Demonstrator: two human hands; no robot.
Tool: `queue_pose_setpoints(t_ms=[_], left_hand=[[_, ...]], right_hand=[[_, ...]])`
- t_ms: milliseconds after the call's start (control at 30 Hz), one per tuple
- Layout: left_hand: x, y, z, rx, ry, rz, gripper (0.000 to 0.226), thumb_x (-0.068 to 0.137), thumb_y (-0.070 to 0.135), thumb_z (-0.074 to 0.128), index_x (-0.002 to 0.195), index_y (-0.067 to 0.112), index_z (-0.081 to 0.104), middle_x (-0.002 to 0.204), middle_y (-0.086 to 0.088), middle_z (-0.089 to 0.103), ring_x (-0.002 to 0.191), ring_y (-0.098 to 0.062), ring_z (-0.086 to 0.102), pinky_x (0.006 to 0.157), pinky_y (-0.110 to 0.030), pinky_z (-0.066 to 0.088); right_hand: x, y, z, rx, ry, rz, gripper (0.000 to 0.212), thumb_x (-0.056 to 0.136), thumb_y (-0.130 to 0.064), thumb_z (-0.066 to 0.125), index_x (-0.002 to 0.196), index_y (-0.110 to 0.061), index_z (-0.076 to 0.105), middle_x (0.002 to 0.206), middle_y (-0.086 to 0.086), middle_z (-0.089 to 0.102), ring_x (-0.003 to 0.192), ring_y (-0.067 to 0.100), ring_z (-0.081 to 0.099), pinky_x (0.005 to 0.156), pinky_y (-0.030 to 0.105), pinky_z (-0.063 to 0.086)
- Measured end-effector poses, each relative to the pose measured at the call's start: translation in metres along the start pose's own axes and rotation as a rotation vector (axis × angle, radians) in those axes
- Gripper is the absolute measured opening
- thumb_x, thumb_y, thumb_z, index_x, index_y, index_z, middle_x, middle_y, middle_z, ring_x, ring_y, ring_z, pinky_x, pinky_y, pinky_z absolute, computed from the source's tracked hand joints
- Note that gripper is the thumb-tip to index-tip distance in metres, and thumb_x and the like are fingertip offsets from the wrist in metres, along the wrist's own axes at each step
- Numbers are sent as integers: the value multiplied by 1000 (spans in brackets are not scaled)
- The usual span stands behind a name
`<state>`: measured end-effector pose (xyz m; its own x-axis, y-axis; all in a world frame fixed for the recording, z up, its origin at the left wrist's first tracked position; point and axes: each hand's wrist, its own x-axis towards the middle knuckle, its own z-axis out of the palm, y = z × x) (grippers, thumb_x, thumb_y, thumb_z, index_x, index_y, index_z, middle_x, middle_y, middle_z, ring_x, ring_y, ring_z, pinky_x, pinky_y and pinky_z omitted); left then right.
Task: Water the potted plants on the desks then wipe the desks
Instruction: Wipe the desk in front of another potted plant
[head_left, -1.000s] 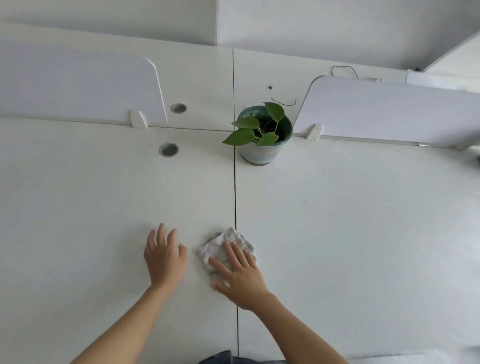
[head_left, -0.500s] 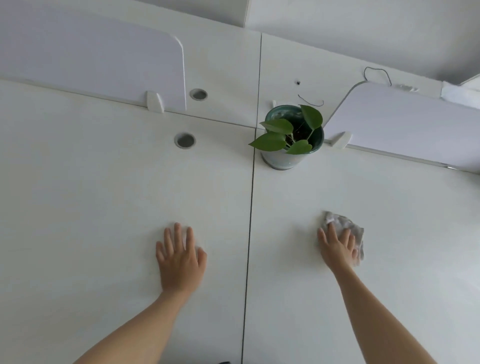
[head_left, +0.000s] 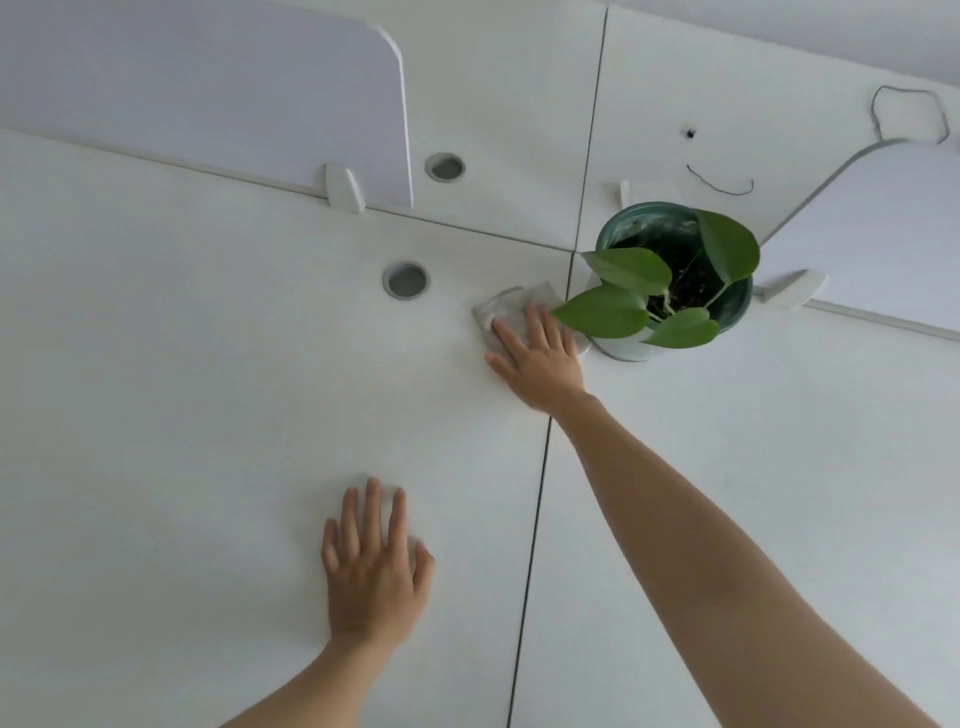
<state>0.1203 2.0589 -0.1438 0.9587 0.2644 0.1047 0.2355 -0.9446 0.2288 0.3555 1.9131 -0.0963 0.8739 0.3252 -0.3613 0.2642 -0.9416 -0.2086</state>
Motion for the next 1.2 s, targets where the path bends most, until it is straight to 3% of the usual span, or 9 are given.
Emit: queue_pose_setpoints(t_ms=[167,233,333,433,567,700,833,967,1200], left_hand=[[1,1,1,30,-3,8,53,74,29,37,124,11,43,128,-23,57,124,-36,35,99,-48,25],[1,0,0,35,-13,5,54,74,29,37,125,12,42,129,-23,57,124,-35,34,103,-44,20],[0,1,-2,23,-26,-12,56,73,31,38,125,12,42,128,-23,57,124,-35,35,105,-40,13],[0,0,-2,24,-27,-22,57,72,33,38,125,12,42,127,-23,57,123,-36,35,104,-41,16],[1,1,0,42,-6,-19,57,72,32,37,125,11,43,128,-23,57,123,-36,35,97,-45,27],[-1,2,0,48,8,-18,57,72,32,37,125,11,44,134,-18,49,123,-36,36,99,-44,25],[-1,1,0,33,11,-10,58,72,34,36,126,12,41,137,-12,35,124,-35,34,110,-37,9],[-1,0,0,21,-6,-16,59,72,34,36,126,12,41,137,-12,35,124,-36,34,113,-31,-3],[-2,1,2,17,14,-30,57,91,43,9,127,13,40,145,-12,25,124,-36,33,112,-34,5]], right_hand=[[21,-16,-7,115,-8,77,56,92,-55,26,144,-36,17,157,11,-7,144,29,-9,114,48,11],[2,-27,8,-20,17,-112,58,87,-59,27,140,-36,30,156,16,8,144,35,7,115,52,13],[-54,-28,43,-171,95,-462,58,77,-62,30,120,-36,58,137,20,50,126,41,46,99,58,41],[-104,-7,71,-223,78,-551,56,85,-66,21,124,-38,51,138,13,51,131,35,38,106,51,27],[-123,36,67,-232,133,-254,63,88,-64,14,129,-26,43,137,19,50,131,35,29,103,52,37],[-133,94,49,-112,83,223,83,86,-68,5,133,-12,44,136,32,45,127,49,39,104,56,30],[-117,165,14,54,154,565,69,88,-60,29,145,-22,23,153,26,11,142,40,6,116,52,10],[-73,193,-17,47,93,493,55,93,-53,24,145,-37,13,157,12,-4,144,29,-7,117,43,0],[-39,190,-35,50,132,349,48,95,-43,22,139,-29,35,158,7,3,144,26,-6,117,43,-2]])
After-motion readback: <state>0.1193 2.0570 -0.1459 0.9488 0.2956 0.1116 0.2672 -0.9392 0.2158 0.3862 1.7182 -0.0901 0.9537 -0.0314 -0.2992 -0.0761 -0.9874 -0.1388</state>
